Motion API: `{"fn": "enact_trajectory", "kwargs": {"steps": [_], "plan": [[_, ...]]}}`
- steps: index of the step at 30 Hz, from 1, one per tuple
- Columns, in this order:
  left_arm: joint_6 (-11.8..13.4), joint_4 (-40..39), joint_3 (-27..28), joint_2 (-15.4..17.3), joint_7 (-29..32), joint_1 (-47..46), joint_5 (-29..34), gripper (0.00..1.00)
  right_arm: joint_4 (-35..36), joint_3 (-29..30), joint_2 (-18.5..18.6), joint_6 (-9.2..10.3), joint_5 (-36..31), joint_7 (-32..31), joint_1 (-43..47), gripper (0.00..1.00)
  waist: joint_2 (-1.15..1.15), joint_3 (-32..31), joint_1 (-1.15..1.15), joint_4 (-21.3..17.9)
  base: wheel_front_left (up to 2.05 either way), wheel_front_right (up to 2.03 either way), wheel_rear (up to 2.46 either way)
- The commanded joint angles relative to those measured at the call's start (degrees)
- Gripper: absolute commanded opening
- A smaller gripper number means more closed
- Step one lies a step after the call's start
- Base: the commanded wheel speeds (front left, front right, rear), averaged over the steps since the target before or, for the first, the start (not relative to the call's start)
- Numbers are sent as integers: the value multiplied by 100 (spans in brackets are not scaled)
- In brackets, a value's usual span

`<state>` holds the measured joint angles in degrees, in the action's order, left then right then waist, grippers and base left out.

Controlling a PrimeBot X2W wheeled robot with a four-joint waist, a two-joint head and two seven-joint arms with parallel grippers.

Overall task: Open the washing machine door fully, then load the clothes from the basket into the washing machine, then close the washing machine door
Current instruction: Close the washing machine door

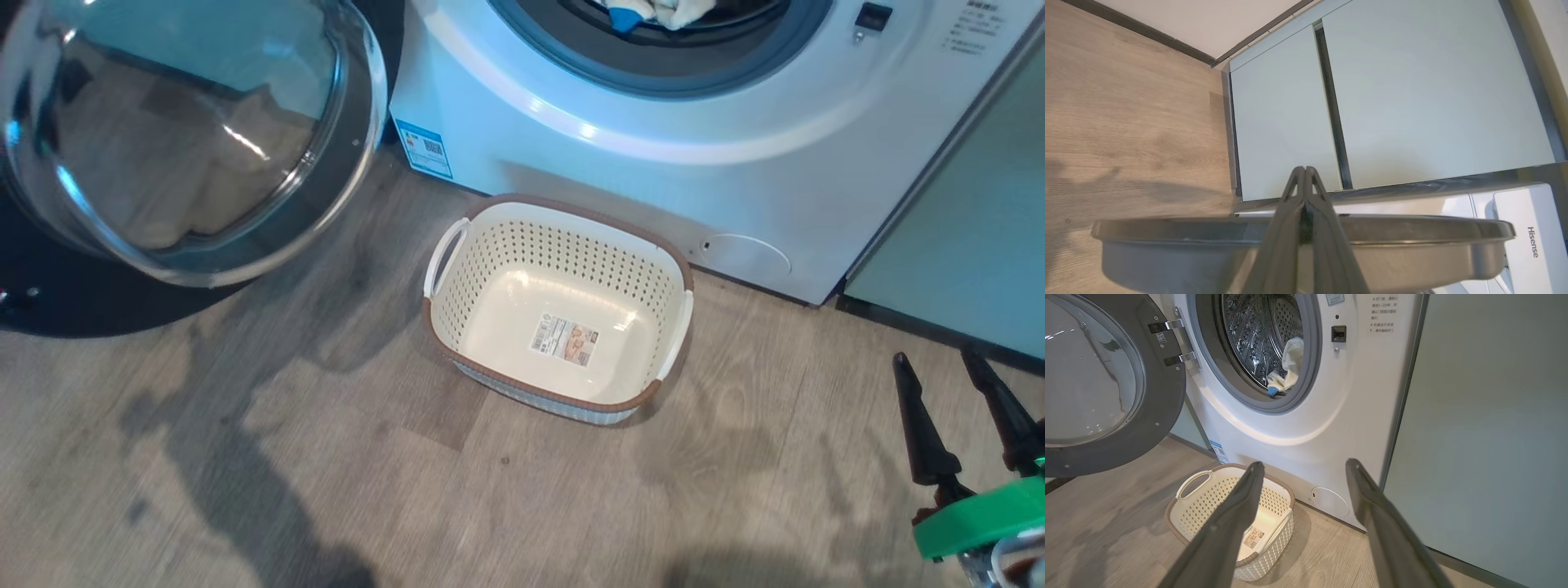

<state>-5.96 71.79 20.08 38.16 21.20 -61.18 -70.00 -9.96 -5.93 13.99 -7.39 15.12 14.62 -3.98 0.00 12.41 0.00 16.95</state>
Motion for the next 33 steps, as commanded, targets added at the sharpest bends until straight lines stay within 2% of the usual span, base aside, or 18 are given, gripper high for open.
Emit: {"fn": "enact_trajectory", "kwargs": {"steps": [1,19,33], "plan": [[-60,-108,-82,170,208,-26,84,0,143,-100,92,-10,-15,38,-73,100,0,-66,0,25,0,0,0],[-150,-467,-474,-190,1121,374,90,0,57,-142,-107,-10,11,38,141,100,0,-599,0,107,0,0,0],[-152,-1225,-766,-1030,1742,858,-204,0,-25,-7,-381,-10,27,38,431,100,0,-1245,0,201,0,0,0]]}}
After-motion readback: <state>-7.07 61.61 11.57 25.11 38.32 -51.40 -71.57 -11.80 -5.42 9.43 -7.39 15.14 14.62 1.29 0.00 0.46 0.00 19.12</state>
